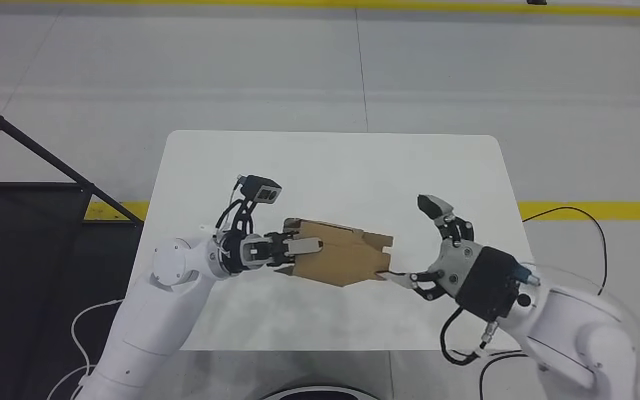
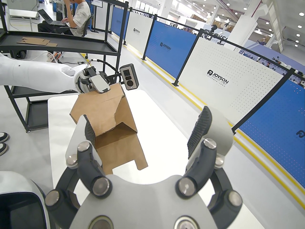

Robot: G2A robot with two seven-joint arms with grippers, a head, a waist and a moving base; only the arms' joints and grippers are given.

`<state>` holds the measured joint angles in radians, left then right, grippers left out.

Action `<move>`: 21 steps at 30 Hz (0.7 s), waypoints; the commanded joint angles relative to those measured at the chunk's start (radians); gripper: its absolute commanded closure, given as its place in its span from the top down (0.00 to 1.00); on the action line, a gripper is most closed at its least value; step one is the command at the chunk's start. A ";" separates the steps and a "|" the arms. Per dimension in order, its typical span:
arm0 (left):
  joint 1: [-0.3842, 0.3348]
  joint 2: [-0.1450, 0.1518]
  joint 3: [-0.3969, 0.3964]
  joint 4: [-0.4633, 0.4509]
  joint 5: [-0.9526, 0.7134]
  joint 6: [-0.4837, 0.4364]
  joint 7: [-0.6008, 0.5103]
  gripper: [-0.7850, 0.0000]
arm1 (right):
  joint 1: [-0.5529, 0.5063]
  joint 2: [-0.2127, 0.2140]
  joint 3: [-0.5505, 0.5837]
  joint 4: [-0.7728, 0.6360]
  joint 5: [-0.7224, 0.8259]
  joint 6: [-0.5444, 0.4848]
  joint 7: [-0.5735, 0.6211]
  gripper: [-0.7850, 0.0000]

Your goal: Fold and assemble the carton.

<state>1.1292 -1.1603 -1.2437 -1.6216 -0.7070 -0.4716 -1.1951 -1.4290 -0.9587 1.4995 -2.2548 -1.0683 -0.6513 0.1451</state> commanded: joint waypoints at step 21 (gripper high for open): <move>-0.011 -0.001 0.009 0.002 0.005 -0.027 0.001 0.00 | -0.007 -0.007 -0.044 0.027 0.032 -0.016 -0.019 1.00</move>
<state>1.1183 -1.1619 -1.2345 -1.6201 -0.7043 -0.4978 -1.1956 -1.4332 -0.9658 1.4491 -2.2297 -1.0445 -0.6608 0.1363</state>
